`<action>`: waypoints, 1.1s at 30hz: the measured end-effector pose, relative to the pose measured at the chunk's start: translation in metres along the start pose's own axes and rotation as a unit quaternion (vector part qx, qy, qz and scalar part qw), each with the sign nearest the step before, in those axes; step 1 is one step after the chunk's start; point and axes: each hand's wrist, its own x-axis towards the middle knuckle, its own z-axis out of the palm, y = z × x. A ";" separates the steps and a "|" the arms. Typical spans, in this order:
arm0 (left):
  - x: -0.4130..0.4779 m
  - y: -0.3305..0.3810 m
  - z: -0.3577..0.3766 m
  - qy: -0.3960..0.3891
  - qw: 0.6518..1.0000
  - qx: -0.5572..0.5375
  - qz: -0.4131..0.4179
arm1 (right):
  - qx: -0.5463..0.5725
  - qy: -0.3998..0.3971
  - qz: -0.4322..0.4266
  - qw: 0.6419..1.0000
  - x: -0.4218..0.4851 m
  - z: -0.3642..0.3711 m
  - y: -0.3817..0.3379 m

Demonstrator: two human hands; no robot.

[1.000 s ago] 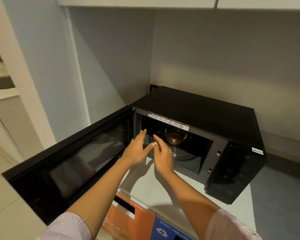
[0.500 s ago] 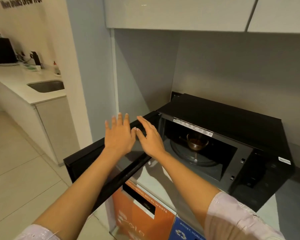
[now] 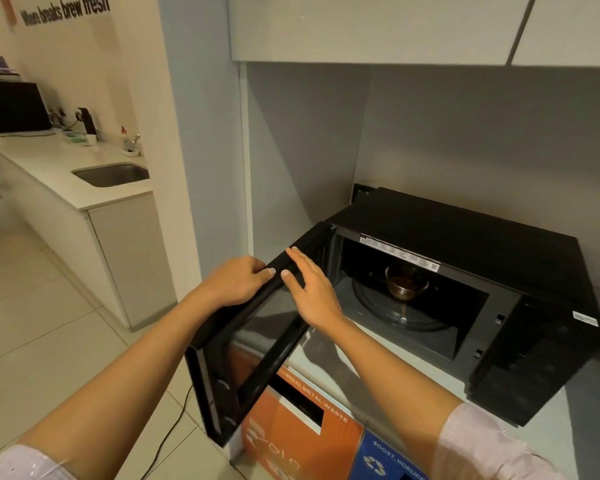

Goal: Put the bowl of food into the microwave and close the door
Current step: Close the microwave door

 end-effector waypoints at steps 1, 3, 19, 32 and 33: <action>0.000 0.003 0.002 -0.003 1.000 -0.008 0.014 | 0.004 0.002 0.005 1.000 -0.003 -0.005 0.002; -0.003 0.009 0.006 -0.013 0.999 -0.021 0.040 | 0.016 0.002 0.014 1.000 -0.010 -0.017 0.004; 0.034 0.079 0.097 -0.072 0.953 0.042 0.292 | -0.032 -0.051 0.113 0.992 -0.079 -0.162 0.036; 0.086 0.140 0.151 -0.037 0.931 0.144 0.334 | -0.471 -0.042 0.058 0.879 -0.120 -0.237 0.108; 0.089 0.142 0.153 -0.038 0.929 0.152 0.334 | -0.488 -0.038 0.049 0.870 -0.121 -0.237 0.113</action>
